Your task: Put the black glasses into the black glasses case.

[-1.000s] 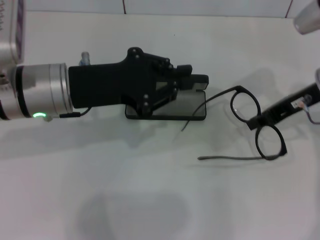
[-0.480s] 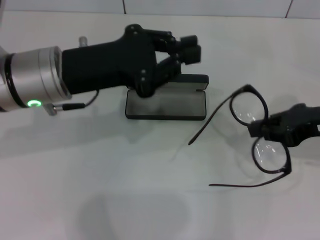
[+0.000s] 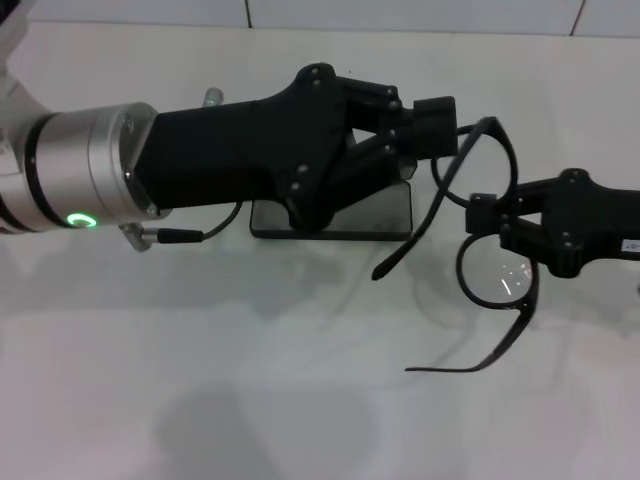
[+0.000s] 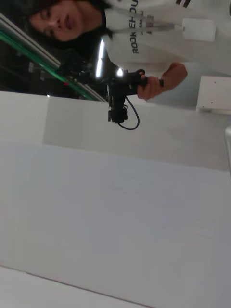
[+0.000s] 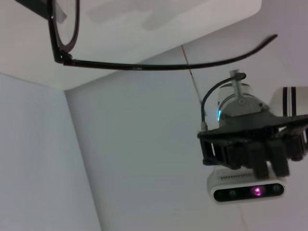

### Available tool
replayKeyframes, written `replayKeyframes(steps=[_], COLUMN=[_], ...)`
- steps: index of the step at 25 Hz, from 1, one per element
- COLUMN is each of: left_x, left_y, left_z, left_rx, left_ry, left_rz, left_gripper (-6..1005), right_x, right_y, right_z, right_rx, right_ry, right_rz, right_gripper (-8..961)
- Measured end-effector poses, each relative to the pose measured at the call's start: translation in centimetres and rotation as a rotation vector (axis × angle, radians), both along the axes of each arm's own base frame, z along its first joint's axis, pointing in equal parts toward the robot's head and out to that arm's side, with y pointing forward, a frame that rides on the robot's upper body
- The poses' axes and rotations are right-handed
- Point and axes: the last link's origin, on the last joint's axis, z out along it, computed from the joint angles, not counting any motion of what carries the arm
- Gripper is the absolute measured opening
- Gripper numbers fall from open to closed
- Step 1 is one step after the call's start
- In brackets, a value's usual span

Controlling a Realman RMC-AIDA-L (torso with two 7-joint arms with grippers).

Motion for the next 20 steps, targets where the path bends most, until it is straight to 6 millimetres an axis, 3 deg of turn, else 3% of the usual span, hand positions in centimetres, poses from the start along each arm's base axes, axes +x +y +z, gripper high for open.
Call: replayKeyframes(steps=[7, 20], left_x=[-0.5, -1.1], left_y=[0.0, 0.4], left_z=[-0.7, -2.4], left_rx=[-0.02, -0.033], left_ry=[-0.003, 0.028], left_rz=[0.026, 0.06], left_gripper=[56, 56], right_x=[-1.4, -3.0], right_y=[0.8, 1.0], right_z=[-1.3, -1.2], right_rx=[-0.022, -0.01], right_ry=[0.015, 0.071], right_rz=[0.07, 0.131], right_gripper=[113, 114])
